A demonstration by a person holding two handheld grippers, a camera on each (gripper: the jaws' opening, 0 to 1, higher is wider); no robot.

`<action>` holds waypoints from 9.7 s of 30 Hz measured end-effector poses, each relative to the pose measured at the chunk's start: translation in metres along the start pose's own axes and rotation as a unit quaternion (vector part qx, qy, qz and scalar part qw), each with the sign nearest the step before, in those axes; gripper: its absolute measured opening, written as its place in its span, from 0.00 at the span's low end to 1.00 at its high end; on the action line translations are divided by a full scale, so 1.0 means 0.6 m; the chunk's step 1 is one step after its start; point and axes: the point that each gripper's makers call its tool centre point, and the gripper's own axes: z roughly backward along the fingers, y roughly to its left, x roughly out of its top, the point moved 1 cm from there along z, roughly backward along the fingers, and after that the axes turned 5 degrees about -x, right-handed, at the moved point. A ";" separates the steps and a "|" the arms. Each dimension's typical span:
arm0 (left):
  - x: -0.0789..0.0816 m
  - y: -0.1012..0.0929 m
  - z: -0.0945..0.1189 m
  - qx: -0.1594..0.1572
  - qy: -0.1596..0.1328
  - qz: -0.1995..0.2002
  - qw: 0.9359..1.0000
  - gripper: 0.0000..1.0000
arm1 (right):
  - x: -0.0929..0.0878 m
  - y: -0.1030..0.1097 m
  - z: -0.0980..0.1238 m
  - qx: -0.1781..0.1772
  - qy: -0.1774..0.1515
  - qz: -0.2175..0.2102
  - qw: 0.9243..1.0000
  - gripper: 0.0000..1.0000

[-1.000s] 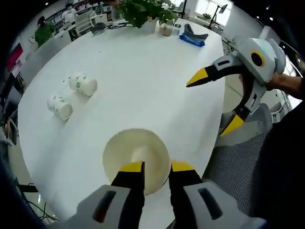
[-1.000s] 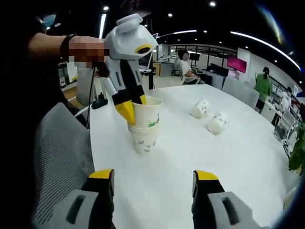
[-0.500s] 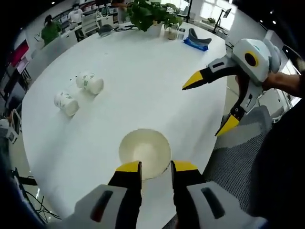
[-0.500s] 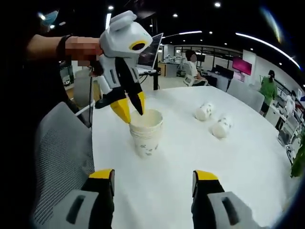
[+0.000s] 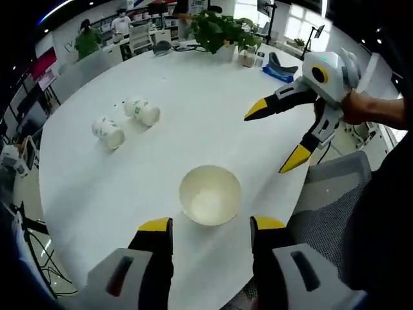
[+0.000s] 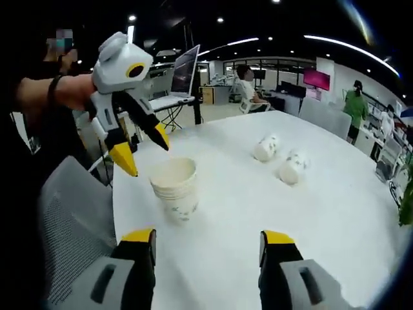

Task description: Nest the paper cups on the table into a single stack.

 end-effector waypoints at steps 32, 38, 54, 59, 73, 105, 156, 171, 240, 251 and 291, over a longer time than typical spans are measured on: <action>-0.086 0.062 0.077 0.072 -0.124 0.144 0.979 0.72 | 0.093 -0.201 -0.132 -0.067 -0.006 -0.132 0.989 0.67; -0.093 0.062 0.083 0.075 -0.128 0.150 0.978 0.72 | 0.107 -0.227 -0.155 -0.075 -0.014 -0.176 0.981 0.67; -0.116 0.035 0.096 0.077 -0.129 0.175 0.973 0.72 | 0.120 -0.335 -0.278 -0.127 0.010 -0.285 0.950 0.66; -0.118 0.033 0.098 0.082 -0.130 0.182 0.971 0.72 | 0.115 -0.349 -0.301 -0.138 0.024 -0.307 0.941 0.64; -0.132 0.030 0.106 0.088 -0.127 0.193 0.969 0.71 | 0.100 -0.359 -0.321 -0.159 0.060 -0.291 0.941 0.39; -0.085 0.030 0.116 0.053 -0.174 0.165 0.969 0.69 | 0.150 -0.254 -0.149 -0.132 0.003 -0.214 0.968 0.37; 0.100 0.025 0.144 -0.048 -0.273 0.140 0.951 0.60 | 0.220 0.087 -0.053 0.036 -0.054 0.105 0.992 0.37; 0.101 -0.025 0.123 -0.141 -0.257 0.160 0.942 0.31 | 0.218 0.132 -0.053 0.045 -0.052 0.182 0.981 0.38; 0.065 -0.041 0.018 -0.079 -0.055 -0.102 0.990 0.00 | 0.060 0.080 0.028 -0.039 0.021 0.056 0.997 0.69; 0.060 -0.044 -0.005 -0.072 -0.024 -0.139 0.987 0.00 | 0.054 0.080 0.031 -0.046 0.026 0.045 0.998 0.69; 0.058 -0.053 -0.040 -0.081 -0.012 -0.120 0.989 0.05 | 0.024 0.082 0.042 -0.056 0.041 0.018 0.997 0.69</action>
